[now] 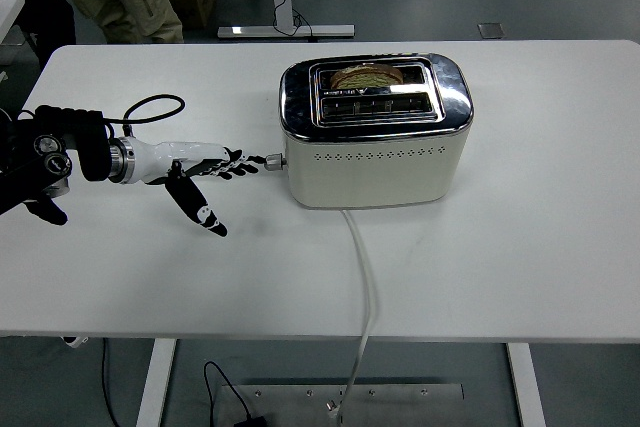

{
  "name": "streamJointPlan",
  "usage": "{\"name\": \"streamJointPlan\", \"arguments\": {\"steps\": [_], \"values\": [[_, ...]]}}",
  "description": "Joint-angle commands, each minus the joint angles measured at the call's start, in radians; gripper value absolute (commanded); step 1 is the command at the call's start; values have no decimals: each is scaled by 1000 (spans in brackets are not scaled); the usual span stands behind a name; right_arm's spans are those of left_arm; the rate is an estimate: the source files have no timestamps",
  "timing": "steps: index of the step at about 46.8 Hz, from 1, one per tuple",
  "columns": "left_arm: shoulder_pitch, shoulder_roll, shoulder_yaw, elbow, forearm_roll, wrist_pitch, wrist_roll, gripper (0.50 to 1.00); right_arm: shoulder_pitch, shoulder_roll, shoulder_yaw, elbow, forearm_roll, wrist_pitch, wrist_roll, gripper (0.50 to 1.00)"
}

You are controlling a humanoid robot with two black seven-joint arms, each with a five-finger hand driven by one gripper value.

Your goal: Press down toaster

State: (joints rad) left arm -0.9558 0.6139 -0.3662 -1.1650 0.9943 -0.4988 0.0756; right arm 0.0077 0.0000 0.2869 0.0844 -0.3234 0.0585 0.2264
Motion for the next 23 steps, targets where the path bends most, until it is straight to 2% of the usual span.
{"name": "streamJointPlan", "arguments": {"steps": [1, 23], "values": [[0, 15, 0, -1, 0, 0, 0, 1000, 0, 0, 0, 0, 0, 0, 1, 998], [-15, 139, -14, -4, -55, -4, -13, 1000, 0, 0, 0, 0, 0, 0, -1, 998]]}}
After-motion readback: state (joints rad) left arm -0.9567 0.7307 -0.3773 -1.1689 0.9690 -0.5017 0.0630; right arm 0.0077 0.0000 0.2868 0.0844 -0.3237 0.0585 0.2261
